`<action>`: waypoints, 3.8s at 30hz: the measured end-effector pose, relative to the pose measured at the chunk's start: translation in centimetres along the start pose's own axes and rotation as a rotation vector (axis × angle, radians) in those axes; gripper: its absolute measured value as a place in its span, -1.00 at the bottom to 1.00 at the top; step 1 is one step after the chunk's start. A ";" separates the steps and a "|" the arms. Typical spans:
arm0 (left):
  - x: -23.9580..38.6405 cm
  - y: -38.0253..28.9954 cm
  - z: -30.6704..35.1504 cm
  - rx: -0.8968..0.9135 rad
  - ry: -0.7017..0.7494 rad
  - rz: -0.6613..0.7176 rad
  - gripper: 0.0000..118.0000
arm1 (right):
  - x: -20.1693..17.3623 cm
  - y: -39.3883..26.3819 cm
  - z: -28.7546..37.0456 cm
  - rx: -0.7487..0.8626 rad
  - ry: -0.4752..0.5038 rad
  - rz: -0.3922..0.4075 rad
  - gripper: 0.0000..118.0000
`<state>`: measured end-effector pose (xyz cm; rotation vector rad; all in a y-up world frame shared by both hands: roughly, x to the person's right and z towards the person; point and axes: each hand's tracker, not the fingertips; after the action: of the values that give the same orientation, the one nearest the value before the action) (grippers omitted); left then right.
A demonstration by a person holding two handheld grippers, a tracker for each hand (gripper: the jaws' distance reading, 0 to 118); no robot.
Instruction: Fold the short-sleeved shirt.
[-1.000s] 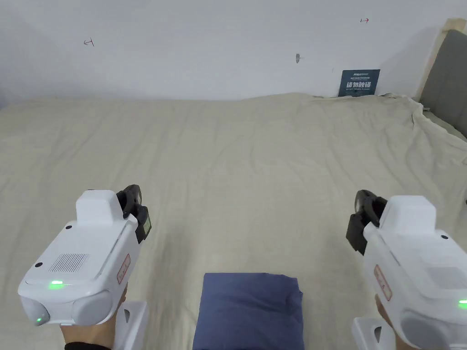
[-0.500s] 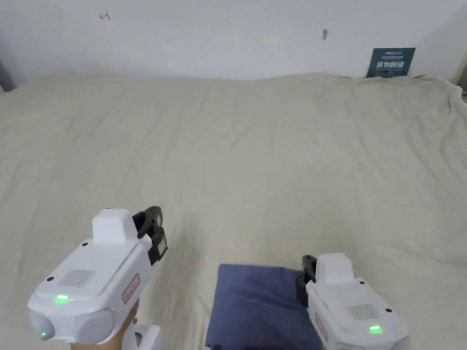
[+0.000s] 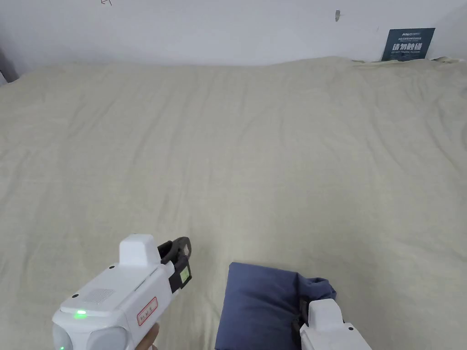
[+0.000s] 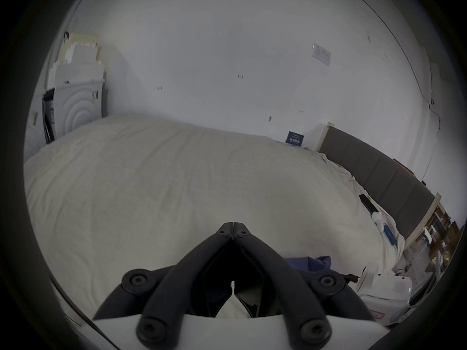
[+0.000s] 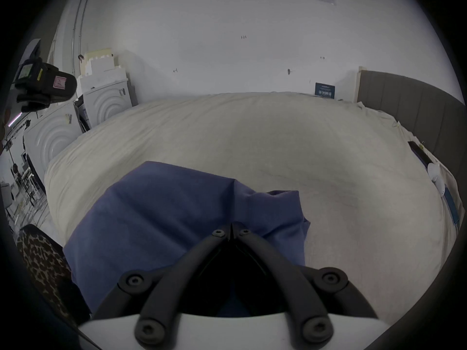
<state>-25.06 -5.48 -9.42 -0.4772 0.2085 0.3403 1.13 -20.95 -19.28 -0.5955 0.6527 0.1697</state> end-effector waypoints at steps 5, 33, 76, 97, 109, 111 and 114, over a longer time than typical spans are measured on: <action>0.5 -1.0 -2.3 -0.146 -0.057 0.029 -0.56 | -0.2 -0.1 -0.1 0.002 -0.010 0.045 -1.00; 0.2 -4.5 -11.5 -0.663 -0.249 0.124 -0.52 | 1.0 1.2 0.1 -0.043 0.035 -0.014 -1.00; -30.6 11.7 -2.6 -0.495 0.402 -0.045 -0.70 | 1.5 19.8 8.1 0.343 -0.037 0.018 -1.00; -26.8 11.0 -1.9 -0.375 0.653 -0.055 1.00 | 3.5 19.9 10.9 0.347 -0.084 0.005 -1.00; -14.7 17.5 6.2 0.213 0.393 -0.078 1.00 | 5.5 22.5 15.6 0.432 -0.139 0.023 -1.00; -12.6 18.3 7.1 0.247 0.341 -0.083 1.00 | 5.9 22.8 16.1 0.450 -0.148 0.032 -1.00; -9.6 18.6 7.5 0.320 0.324 -0.116 1.00 | 6.3 23.3 16.9 0.472 -0.163 0.042 -1.00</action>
<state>-39.87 11.06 -7.97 -0.2237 0.5392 0.1094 7.22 7.56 -23.30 -0.1126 0.5224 0.0965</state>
